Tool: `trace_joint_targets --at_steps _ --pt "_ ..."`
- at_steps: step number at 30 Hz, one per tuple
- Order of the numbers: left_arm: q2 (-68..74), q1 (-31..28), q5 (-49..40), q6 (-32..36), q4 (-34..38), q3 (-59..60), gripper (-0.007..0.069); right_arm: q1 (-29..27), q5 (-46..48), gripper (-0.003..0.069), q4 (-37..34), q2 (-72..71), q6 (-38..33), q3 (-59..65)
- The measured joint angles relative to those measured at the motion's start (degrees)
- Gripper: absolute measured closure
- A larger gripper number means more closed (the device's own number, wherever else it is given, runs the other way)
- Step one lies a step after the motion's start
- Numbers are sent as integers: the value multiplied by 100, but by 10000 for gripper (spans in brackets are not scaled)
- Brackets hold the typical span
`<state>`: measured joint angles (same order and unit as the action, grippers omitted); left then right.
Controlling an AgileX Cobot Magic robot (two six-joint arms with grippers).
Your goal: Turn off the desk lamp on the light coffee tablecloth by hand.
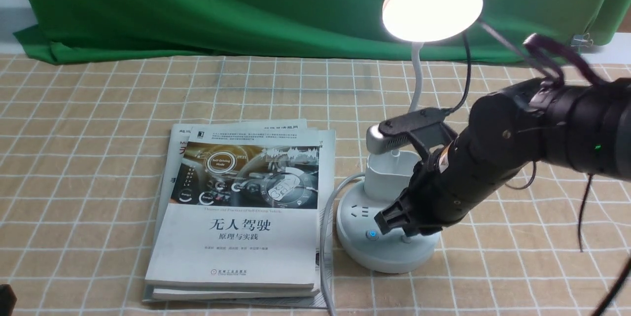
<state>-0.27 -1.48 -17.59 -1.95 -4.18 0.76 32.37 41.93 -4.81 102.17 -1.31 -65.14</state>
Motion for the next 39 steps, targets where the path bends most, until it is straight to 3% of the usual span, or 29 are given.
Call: trace_joint_targets --at_steps 28,39 --pt "0 0 0 0 0 0 620 26 178 620 14 -489 -50 9" --pt "0 0 0 0 0 0 620 26 347 616 16 -2998 78 1460"
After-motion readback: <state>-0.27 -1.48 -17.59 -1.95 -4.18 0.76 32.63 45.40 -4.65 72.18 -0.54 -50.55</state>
